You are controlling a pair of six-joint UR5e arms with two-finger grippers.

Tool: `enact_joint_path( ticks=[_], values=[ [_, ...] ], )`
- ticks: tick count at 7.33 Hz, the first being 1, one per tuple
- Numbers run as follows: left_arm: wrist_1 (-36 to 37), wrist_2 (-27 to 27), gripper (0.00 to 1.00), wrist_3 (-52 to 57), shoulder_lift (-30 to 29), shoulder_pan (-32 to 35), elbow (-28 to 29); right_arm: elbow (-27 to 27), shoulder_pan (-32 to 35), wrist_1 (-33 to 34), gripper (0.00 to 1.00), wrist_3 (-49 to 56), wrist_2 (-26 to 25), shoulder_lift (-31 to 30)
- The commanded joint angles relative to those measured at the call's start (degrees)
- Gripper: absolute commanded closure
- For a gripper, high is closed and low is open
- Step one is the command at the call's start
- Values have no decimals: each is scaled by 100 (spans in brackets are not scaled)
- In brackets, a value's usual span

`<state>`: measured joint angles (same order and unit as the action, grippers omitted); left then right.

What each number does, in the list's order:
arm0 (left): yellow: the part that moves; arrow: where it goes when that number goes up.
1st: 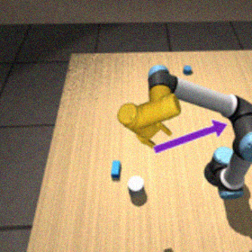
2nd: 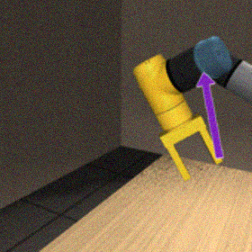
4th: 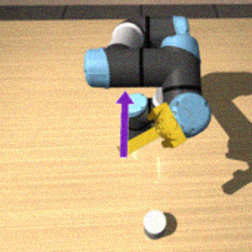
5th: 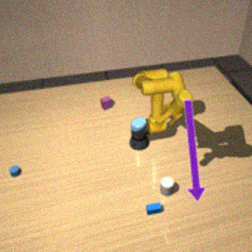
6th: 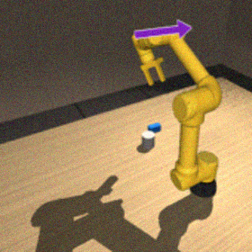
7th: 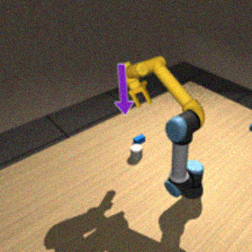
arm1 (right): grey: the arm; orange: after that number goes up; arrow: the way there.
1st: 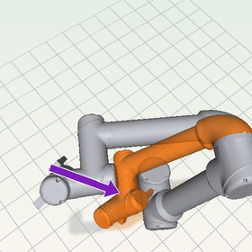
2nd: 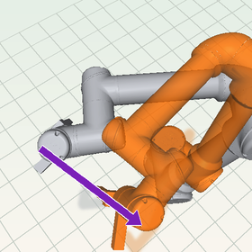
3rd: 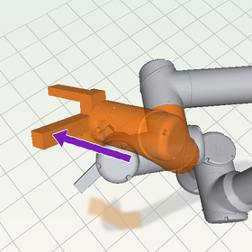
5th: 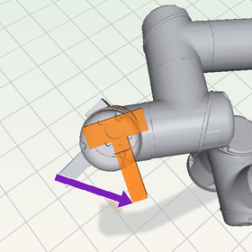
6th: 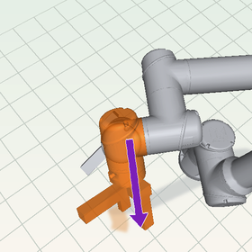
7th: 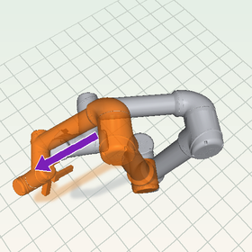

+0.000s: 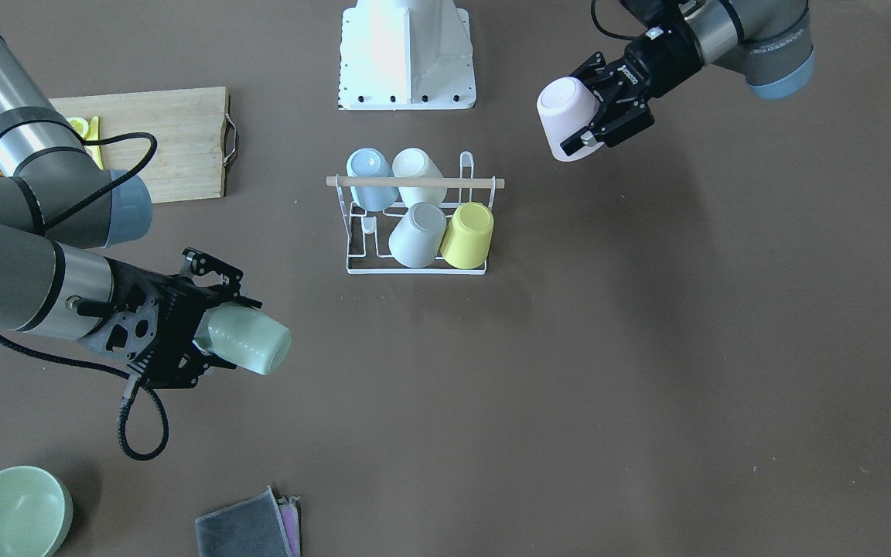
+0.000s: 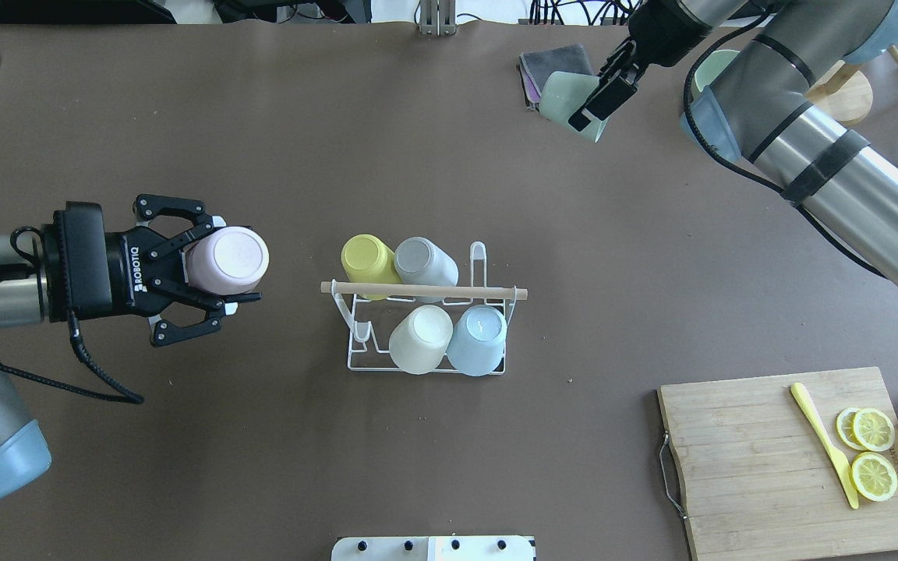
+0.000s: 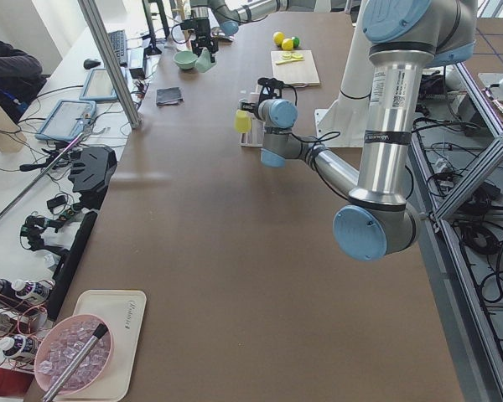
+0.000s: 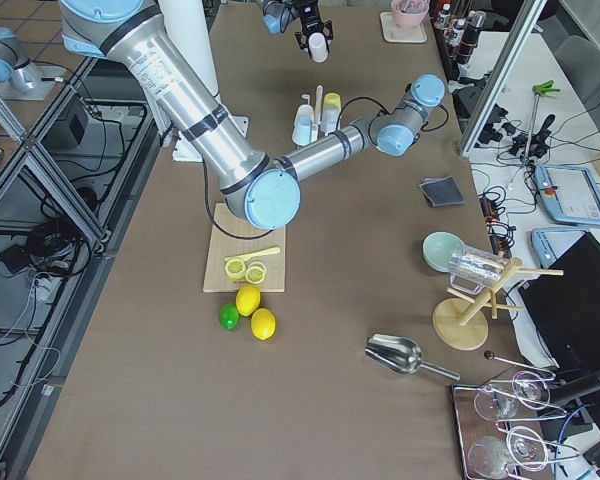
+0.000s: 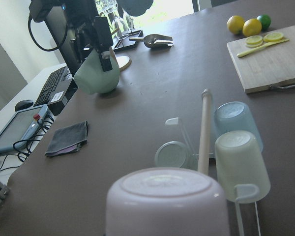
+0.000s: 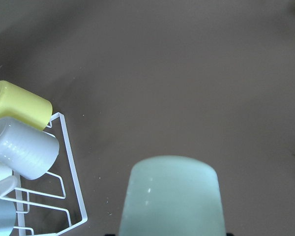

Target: Place cup on cup holder

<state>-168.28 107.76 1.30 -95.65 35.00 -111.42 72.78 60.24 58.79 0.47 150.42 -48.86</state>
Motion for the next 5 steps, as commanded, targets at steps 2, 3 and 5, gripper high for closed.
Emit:
enact_joint_path(
  ticks=[2, 3, 5],
  values=[
    [-1746, -288, 53, -462, -443, -1027, 486, -149, 49, -891, 100, -532, -255, -132],
    [-2056, -464, 53, -482, -751, -1239, 925, -150, 41, -1557, 100, -470, -537, -315],
    [-2244, -886, 53, -491, -1279, -1259, 1524, -578, 49, -3241, 100, -504, -803, -361]
  ],
)
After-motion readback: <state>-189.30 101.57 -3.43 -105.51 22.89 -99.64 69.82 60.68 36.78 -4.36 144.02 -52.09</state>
